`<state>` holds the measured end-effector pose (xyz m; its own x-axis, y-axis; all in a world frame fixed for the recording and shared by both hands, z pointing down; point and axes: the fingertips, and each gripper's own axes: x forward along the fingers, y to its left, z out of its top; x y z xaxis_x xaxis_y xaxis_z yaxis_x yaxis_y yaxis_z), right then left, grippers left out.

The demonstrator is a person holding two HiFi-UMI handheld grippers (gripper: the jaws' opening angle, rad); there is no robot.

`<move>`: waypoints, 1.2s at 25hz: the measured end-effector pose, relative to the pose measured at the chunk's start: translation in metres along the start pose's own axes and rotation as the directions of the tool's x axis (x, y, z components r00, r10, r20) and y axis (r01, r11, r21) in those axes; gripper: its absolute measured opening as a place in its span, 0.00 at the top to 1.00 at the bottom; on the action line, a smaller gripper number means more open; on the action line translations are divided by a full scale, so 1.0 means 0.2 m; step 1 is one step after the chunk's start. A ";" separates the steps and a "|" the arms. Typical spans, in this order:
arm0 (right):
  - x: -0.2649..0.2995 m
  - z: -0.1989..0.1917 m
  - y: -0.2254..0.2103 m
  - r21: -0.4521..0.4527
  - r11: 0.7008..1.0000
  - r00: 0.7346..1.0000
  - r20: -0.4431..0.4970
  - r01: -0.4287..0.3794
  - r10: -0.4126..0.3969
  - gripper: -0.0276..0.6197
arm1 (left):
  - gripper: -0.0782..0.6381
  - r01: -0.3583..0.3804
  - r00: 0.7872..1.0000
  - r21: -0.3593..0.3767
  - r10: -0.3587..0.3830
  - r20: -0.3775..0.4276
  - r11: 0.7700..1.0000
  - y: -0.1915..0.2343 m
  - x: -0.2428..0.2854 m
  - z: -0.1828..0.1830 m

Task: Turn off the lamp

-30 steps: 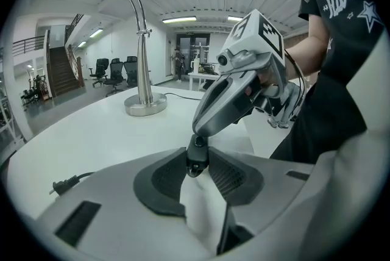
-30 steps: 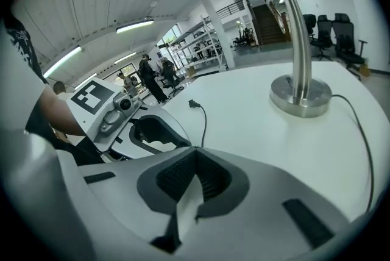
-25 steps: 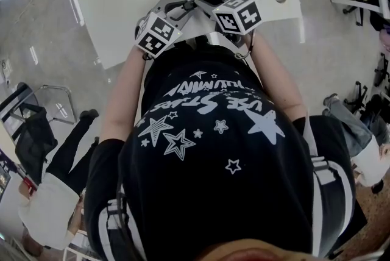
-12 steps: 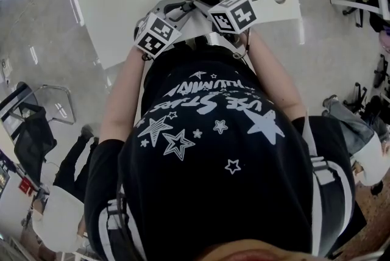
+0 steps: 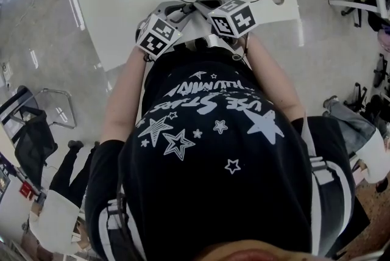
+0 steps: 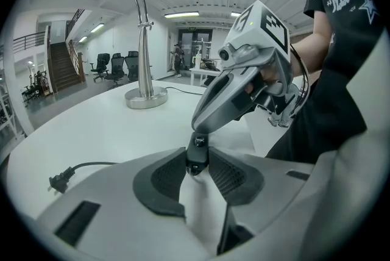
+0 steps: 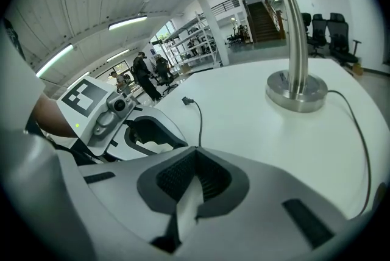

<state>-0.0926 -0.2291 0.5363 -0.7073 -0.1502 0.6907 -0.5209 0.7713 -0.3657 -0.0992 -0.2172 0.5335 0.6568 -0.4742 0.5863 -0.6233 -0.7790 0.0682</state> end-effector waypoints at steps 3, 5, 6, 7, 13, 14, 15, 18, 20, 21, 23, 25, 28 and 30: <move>-0.03 0.03 0.01 0.020 1.000 0.999 0.045 0.004 -0.004 0.95 | 0.71 0.004 1.000 0.001 -0.004 -0.006 1.000 0.00 0.00 0.00; -0.04 0.04 0.01 0.030 1.000 0.998 0.060 0.006 -0.008 0.95 | 0.71 0.008 1.000 -0.004 -0.008 -0.008 1.000 0.00 0.00 0.00; -0.05 0.05 0.01 0.030 1.000 0.998 0.065 0.010 -0.012 0.95 | 0.71 0.009 1.000 -0.007 -0.009 -0.006 1.000 0.00 0.00 0.00; -0.06 0.06 0.01 0.029 0.999 0.997 0.072 0.013 -0.015 0.95 | 0.71 0.009 1.000 -0.011 -0.009 -0.002 1.000 0.00 0.00 0.00; -0.09 0.08 0.04 0.054 0.998 0.993 0.114 0.023 -0.029 0.95 | 0.71 -0.005 0.999 -0.055 0.007 0.036 0.998 0.02 -0.02 0.01; -0.10 0.07 0.03 0.061 0.998 0.992 0.118 0.028 -0.035 0.95 | 0.71 -0.007 0.999 -0.060 0.009 0.041 0.998 0.03 -0.02 0.01; -0.11 0.07 0.03 0.069 0.997 0.992 0.122 0.033 -0.041 0.95 | 0.71 -0.006 0.999 -0.065 0.009 0.046 0.998 0.03 -0.02 0.02; -0.12 0.05 0.02 0.093 0.995 0.990 0.131 0.045 -0.057 0.95 | 0.71 0.002 0.999 -0.072 0.002 0.052 0.997 0.02 -0.03 0.02; -0.12 0.05 0.02 0.103 0.993 0.988 0.138 0.053 -0.067 0.95 | 0.71 0.005 0.998 -0.066 -0.001 0.057 0.998 0.02 -0.05 0.01; -0.12 0.05 0.03 0.107 0.993 0.987 0.142 0.057 -0.072 0.95 | 0.71 0.006 0.998 -0.061 -0.003 0.059 0.998 0.02 -0.05 0.01; -0.12 0.06 0.03 0.118 0.991 0.985 0.152 0.067 -0.085 0.95 | 0.71 0.012 0.998 -0.052 -0.009 0.064 0.999 0.03 -0.07 0.00; -0.12 0.07 0.04 0.134 0.988 0.981 0.170 0.076 -0.098 0.95 | 0.71 0.016 0.997 -0.056 -0.011 0.078 0.998 0.03 -0.10 -0.01; -0.14 0.07 0.04 0.153 0.985 0.974 0.195 0.084 -0.113 0.95 | 0.71 0.005 0.993 -0.093 0.006 0.121 0.996 0.05 -0.15 0.00; -0.17 0.06 0.02 0.159 0.983 0.972 0.202 0.089 -0.121 0.95 | 0.70 -0.008 0.990 -0.119 0.025 0.142 0.993 0.06 -0.17 0.02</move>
<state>-0.0773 -0.2289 0.5038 -0.7209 -0.3640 0.5897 -0.6512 0.6469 -0.3968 -0.1279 -0.2124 0.5105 0.6950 -0.5467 0.4670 -0.6743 -0.7210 0.1595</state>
